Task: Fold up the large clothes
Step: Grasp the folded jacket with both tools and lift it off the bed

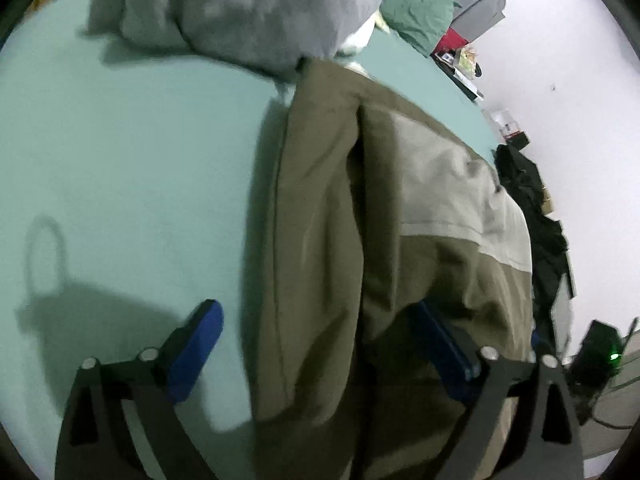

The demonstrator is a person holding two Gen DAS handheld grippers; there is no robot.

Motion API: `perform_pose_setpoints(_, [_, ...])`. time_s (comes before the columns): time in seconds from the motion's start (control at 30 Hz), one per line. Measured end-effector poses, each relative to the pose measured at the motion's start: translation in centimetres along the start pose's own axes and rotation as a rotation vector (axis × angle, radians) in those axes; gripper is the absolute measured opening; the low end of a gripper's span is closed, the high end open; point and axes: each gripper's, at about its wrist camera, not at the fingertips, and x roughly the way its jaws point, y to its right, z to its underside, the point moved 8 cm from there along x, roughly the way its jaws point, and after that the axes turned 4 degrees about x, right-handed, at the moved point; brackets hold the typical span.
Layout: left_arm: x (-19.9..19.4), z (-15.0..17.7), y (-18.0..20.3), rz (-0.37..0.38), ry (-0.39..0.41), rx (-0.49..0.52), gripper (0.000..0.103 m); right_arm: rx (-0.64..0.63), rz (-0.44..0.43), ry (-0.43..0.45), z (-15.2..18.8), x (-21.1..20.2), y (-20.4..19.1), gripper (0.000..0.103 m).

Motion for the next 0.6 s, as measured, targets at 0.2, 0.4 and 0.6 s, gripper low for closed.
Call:
perform_pose_setpoints(0.2, [1.8, -0.7, 2.2, 0.181, -0.034, 0.021, 0.103, 0.120, -0.090, -0.044, 0.1, 2.3, 1.8, 0.091])
perform_pose_setpoints(0.4, [2.9, 0.7, 4.9, 0.224, -0.058, 0.085, 0.103, 0.228, -0.193, -0.077, 0.0, 4.1, 2.7, 0.093])
perform_pose_setpoints(0.6, [4.7, 2.0, 9.2, 0.226, -0.094, 0.242, 0.102, 0.186, -0.268, -0.142, 0.8, 5.5, 0.5, 0.093])
